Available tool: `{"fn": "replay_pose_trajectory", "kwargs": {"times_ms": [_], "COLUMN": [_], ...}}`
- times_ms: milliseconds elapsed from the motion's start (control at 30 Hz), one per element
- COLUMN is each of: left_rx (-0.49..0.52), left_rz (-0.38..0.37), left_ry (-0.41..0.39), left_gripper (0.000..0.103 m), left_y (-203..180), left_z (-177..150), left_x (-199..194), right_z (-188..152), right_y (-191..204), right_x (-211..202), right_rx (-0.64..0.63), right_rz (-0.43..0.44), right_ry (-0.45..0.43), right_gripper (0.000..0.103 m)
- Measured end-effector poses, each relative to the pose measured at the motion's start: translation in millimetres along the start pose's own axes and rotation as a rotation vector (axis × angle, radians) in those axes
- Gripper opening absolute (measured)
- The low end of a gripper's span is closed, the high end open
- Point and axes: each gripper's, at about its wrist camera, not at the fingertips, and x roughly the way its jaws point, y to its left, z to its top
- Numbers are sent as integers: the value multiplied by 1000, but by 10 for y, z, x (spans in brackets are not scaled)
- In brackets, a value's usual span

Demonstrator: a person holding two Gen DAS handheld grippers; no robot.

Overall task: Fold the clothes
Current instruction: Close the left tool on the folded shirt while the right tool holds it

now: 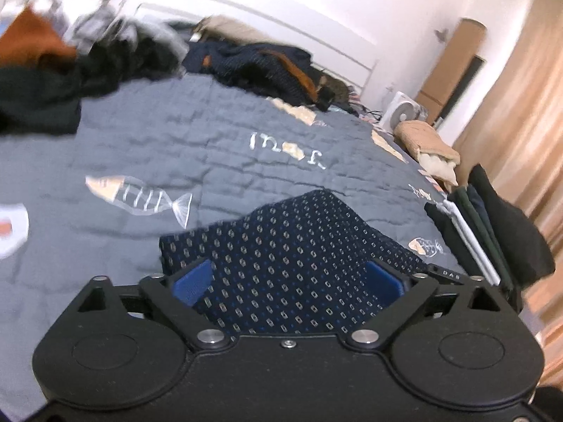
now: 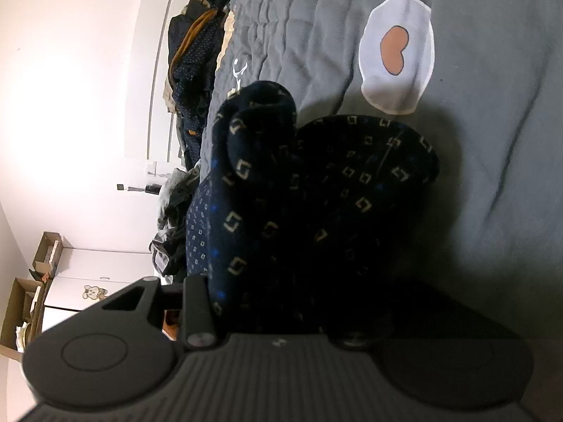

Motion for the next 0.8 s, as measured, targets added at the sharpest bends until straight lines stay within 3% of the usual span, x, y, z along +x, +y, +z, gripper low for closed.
{"fn": "replay_pose_trajectory", "kwargs": {"times_ms": [133,300,467,533,667,800], "left_rx": [45,166,190,83,-274,-451], "left_rz": [25,112,25,-46,-139,-179], "left_ry": [48,94,201,230,218,228], "left_gripper": [96,97,97,97,96,96], "left_y": [87,248,469,620,1002,1179], "left_z": [67,206,351,372,198,-69], "left_x": [88,258,411,452,516,598], "right_z": [47,35,15,4,10,7], "right_y": [-7,-42,-57,-62,-64,-96], "right_x": [7,-38,-76,-79,-81,-100], "right_rx": [5,16,36,43,61,75], "right_rz": [10,6,-1,0,4,12], "right_ry": [8,11,13,12,18,25], "right_gripper": [42,44,44,44,44,44]}}
